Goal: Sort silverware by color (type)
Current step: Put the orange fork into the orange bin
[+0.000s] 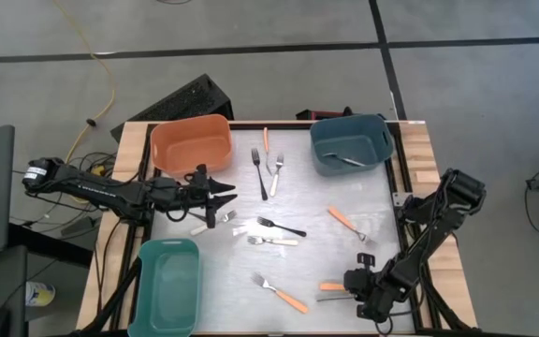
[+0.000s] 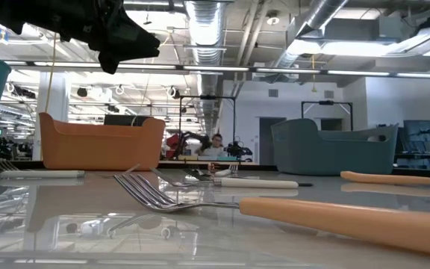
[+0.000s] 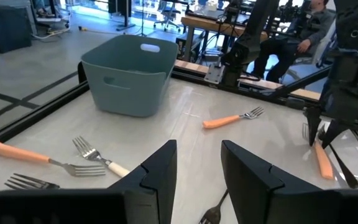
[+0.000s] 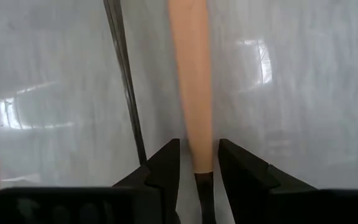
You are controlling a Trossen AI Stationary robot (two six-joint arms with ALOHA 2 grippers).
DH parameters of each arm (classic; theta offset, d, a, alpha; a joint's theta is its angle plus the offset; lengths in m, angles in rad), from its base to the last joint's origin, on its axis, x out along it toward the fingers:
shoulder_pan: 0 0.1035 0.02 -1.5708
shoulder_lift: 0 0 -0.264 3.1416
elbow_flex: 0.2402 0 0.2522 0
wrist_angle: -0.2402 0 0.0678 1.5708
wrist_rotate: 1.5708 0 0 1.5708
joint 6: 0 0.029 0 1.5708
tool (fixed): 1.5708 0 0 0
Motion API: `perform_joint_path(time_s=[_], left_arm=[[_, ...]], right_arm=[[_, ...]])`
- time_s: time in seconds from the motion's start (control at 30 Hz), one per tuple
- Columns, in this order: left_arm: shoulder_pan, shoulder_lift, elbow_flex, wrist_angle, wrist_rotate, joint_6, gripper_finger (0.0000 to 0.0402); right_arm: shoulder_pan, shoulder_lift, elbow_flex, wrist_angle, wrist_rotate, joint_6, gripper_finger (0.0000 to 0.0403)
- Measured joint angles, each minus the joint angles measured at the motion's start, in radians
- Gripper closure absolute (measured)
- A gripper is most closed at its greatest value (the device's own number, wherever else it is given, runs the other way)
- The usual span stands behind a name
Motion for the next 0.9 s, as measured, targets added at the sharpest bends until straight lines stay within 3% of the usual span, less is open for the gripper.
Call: perform_joint_path(time_s=[0.3, 0.6, 0.9], left_arm=[[0.000, 0.000, 0.000, -0.008, 0.000, 0.000, 0.0291], [0.000, 0.000, 0.000, -0.001, 0.000, 0.008, 0.0291], [0.000, 0.000, 0.000, -0.008, 0.001, 0.000, 0.0291]], right_arm=[[-0.001, -0.016, -0.002, -0.010, 0.001, 0.010, 0.0350], [-0.036, -0.036, 0.030, -0.179, 0.025, -0.010, 0.0350], [-0.100, -0.144, 0.061, -0.273, 0.227, -0.195, 0.0350]])
